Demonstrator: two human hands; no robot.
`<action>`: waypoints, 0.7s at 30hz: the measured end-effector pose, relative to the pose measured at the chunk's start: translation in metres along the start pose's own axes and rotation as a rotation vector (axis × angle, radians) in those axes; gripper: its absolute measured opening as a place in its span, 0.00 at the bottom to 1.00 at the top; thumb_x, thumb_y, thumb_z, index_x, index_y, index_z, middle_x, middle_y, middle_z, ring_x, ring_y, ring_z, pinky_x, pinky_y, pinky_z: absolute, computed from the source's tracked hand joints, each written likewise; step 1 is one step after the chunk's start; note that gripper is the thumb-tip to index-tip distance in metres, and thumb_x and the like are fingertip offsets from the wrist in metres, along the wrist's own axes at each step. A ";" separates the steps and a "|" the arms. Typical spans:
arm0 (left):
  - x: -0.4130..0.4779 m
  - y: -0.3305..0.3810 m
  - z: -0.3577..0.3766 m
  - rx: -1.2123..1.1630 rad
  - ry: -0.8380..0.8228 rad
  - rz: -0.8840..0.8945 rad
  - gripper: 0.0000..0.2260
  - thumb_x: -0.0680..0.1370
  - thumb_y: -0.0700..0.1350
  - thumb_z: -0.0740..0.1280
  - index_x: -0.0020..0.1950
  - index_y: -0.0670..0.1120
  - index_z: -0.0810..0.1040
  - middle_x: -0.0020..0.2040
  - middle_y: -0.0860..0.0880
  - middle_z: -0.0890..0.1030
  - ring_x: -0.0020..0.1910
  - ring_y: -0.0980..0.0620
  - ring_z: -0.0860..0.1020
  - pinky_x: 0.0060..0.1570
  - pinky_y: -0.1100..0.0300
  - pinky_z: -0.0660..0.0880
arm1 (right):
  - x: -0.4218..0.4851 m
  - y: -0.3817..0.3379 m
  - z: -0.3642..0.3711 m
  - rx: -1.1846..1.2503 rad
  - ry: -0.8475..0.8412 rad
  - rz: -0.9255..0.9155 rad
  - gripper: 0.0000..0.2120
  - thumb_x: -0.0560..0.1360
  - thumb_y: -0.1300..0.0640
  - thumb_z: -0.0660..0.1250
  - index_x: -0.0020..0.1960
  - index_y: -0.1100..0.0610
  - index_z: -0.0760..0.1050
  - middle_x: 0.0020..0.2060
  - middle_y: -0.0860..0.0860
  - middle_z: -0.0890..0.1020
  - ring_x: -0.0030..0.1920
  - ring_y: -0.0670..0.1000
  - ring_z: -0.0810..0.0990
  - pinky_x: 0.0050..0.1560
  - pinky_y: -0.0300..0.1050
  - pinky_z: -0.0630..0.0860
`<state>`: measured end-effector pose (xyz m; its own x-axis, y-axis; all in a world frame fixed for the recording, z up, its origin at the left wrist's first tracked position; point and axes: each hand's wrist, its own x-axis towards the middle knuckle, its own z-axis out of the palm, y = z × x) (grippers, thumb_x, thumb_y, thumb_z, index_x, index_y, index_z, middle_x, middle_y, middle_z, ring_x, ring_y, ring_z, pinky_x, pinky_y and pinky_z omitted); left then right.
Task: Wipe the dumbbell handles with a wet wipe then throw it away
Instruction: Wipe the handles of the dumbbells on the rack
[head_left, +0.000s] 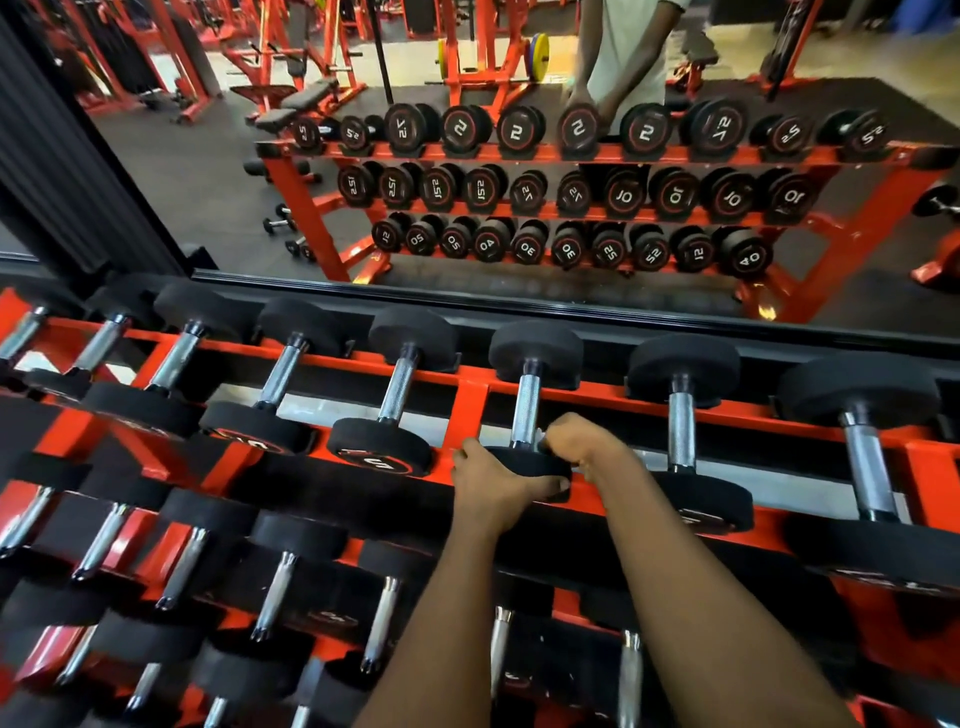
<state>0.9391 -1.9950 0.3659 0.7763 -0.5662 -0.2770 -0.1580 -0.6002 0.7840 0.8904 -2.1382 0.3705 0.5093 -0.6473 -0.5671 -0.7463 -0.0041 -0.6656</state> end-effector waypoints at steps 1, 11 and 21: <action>0.001 0.001 -0.001 -0.001 0.002 0.001 0.54 0.52 0.62 0.84 0.68 0.42 0.64 0.65 0.45 0.69 0.66 0.44 0.71 0.65 0.47 0.74 | 0.000 -0.001 0.002 0.021 -0.009 0.002 0.09 0.75 0.64 0.64 0.36 0.61 0.78 0.37 0.59 0.83 0.35 0.55 0.79 0.36 0.48 0.76; 0.000 0.002 -0.001 0.007 -0.019 -0.012 0.57 0.53 0.61 0.85 0.72 0.41 0.61 0.68 0.45 0.67 0.68 0.44 0.69 0.66 0.47 0.73 | -0.005 -0.004 0.004 -0.003 -0.018 0.016 0.07 0.76 0.63 0.62 0.43 0.61 0.78 0.38 0.58 0.82 0.34 0.53 0.79 0.29 0.42 0.72; 0.001 0.002 0.001 -0.002 -0.024 -0.030 0.60 0.51 0.62 0.84 0.74 0.40 0.59 0.70 0.43 0.66 0.70 0.42 0.68 0.69 0.47 0.71 | -0.006 -0.018 -0.036 -0.240 0.016 -0.257 0.10 0.74 0.68 0.62 0.50 0.67 0.81 0.43 0.60 0.82 0.43 0.58 0.79 0.42 0.47 0.75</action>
<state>0.9389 -1.9968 0.3664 0.7658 -0.5615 -0.3134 -0.1337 -0.6158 0.7765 0.8857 -2.1622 0.4037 0.6878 -0.6141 -0.3871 -0.6753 -0.3457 -0.6515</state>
